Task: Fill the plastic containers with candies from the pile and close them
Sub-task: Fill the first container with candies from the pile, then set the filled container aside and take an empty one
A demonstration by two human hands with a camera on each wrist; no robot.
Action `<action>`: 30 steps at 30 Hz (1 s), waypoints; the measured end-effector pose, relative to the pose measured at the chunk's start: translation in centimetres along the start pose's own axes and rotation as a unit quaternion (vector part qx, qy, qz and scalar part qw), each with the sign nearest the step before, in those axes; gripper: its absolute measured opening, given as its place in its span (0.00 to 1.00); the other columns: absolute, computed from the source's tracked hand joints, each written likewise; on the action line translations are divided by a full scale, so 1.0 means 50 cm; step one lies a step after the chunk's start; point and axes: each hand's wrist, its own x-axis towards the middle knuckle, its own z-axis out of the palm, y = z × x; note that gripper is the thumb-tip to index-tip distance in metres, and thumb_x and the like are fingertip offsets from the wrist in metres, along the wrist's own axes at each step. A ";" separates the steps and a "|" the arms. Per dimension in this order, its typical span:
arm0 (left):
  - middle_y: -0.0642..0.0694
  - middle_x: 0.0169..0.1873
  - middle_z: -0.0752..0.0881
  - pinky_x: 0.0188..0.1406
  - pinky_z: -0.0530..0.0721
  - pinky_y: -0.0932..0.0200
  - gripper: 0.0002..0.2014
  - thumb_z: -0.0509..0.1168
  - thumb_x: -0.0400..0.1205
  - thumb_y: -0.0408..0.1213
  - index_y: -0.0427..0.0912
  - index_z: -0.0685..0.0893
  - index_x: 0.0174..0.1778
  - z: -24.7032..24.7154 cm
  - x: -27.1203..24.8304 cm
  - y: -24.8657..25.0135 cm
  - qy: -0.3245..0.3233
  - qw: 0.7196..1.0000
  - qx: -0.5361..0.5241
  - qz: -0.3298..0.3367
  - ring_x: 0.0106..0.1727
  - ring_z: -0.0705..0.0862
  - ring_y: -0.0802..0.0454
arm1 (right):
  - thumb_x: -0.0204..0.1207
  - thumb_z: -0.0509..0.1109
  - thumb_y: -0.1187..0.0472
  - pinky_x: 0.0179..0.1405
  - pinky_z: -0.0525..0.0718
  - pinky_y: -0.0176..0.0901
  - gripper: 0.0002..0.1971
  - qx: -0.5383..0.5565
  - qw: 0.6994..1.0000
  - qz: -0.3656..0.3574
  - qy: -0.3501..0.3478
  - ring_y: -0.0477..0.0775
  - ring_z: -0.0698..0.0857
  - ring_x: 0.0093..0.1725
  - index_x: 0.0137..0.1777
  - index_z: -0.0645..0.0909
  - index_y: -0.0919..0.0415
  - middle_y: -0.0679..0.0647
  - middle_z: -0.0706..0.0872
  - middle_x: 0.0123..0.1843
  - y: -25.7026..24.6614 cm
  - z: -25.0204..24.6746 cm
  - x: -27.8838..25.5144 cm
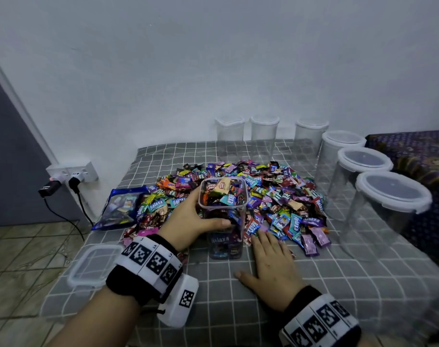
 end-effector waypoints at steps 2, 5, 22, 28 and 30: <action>0.62 0.54 0.83 0.55 0.78 0.65 0.37 0.81 0.61 0.43 0.58 0.72 0.64 -0.001 0.006 -0.001 0.012 1.000 -0.003 -0.001 0.55 0.82 0.67 | 0.49 0.27 0.27 0.80 0.38 0.51 0.60 0.011 1.000 0.000 0.014 0.54 0.39 0.84 0.84 0.41 0.56 0.54 0.40 0.85 0.002 0.006 0.004; 0.56 0.54 0.86 0.57 0.82 0.59 0.42 0.83 0.56 0.46 0.52 0.75 0.66 -0.004 0.011 -0.001 0.012 1.000 -0.015 -0.001 0.54 0.85 0.60 | 0.52 0.27 0.27 0.80 0.38 0.51 0.58 0.011 0.999 0.001 0.035 0.54 0.40 0.84 0.84 0.43 0.57 0.54 0.42 0.85 0.002 0.013 0.013; 0.48 0.59 0.84 0.56 0.83 0.56 0.34 0.80 0.65 0.42 0.39 0.77 0.66 -0.182 0.213 -0.008 0.279 0.959 0.037 0.029 0.58 0.83 0.52 | 0.68 0.32 0.28 0.79 0.37 0.51 0.48 -0.002 0.998 -0.010 0.061 0.57 0.43 0.84 0.83 0.46 0.59 0.57 0.46 0.85 -0.002 0.027 0.043; 0.45 0.65 0.81 0.63 0.78 0.60 0.41 0.80 0.63 0.49 0.40 0.72 0.70 -0.222 0.295 -0.057 0.368 0.927 0.059 -0.044 0.64 0.80 0.49 | 0.74 0.40 0.30 0.78 0.35 0.51 0.44 -0.001 0.998 -0.006 0.063 0.57 0.43 0.84 0.83 0.45 0.60 0.58 0.46 0.85 -0.005 0.026 0.045; 0.44 0.67 0.80 0.64 0.77 0.60 0.43 0.79 0.63 0.51 0.40 0.71 0.71 -0.232 0.317 -0.069 0.387 0.916 0.070 -0.077 0.67 0.79 0.48 | 0.71 0.37 0.30 0.77 0.34 0.50 0.46 0.003 0.998 -0.004 0.063 0.57 0.43 0.84 0.83 0.45 0.60 0.58 0.46 0.85 -0.005 0.027 0.045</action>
